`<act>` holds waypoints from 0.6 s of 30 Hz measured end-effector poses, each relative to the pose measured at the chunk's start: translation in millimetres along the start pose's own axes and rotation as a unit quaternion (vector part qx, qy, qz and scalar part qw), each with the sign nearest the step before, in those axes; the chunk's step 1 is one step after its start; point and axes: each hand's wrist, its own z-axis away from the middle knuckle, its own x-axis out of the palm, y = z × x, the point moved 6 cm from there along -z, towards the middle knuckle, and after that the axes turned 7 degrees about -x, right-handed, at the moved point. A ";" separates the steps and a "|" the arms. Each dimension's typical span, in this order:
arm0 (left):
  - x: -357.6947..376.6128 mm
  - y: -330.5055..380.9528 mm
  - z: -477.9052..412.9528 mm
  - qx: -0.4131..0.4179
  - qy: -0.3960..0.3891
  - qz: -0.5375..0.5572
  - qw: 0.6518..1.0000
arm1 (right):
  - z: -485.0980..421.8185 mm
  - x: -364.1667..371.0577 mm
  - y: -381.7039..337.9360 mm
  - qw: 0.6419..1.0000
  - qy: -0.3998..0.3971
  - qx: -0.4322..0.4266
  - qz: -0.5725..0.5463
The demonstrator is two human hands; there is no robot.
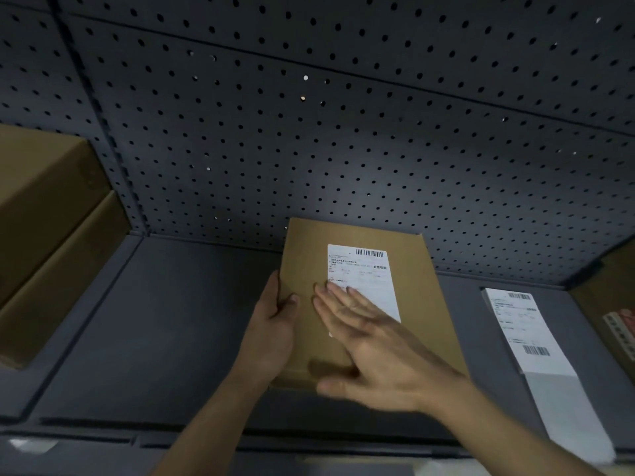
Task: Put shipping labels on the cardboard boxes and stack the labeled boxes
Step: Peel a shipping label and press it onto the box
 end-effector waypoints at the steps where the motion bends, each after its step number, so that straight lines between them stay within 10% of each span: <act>1: 0.4 -0.5 -0.8 -0.002 0.000 -0.002 1.000 | 5.5 1.9 -6.5 1.000 0.000 -0.006 0.001; 13: 0.1 1.4 2.3 -0.012 -0.033 -0.016 0.999 | 5.7 -11.2 69.2 0.979 0.039 0.184 -0.079; 18: -5.2 -0.7 3.8 -0.029 -0.039 0.029 0.998 | 44.2 -12.4 91.6 0.917 0.224 0.307 -0.121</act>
